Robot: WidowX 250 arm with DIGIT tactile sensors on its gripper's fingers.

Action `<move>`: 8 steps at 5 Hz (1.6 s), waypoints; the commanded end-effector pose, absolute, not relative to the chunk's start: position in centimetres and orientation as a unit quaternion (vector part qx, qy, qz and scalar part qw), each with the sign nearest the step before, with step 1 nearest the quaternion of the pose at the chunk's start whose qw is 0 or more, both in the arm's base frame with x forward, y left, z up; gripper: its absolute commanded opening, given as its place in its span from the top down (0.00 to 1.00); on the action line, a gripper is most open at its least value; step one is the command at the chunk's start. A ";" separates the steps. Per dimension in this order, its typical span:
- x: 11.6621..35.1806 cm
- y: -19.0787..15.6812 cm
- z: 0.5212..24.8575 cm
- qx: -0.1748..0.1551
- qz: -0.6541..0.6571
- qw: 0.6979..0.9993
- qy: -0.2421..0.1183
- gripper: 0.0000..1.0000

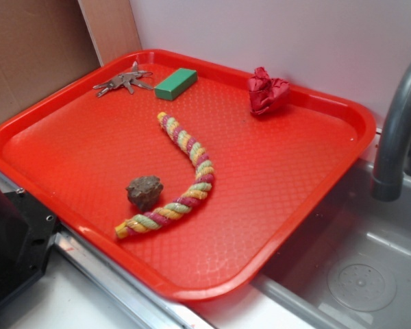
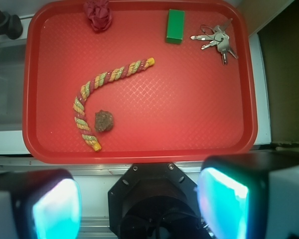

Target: Grab the red paper.

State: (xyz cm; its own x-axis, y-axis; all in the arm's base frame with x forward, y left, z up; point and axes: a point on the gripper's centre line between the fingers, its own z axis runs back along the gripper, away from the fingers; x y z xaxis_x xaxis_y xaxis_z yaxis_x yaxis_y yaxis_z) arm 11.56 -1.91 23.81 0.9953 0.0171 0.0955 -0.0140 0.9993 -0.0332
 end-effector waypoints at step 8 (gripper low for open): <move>22.8 -1.5 14.6 0.012 0.092 0.989 -0.118 0.00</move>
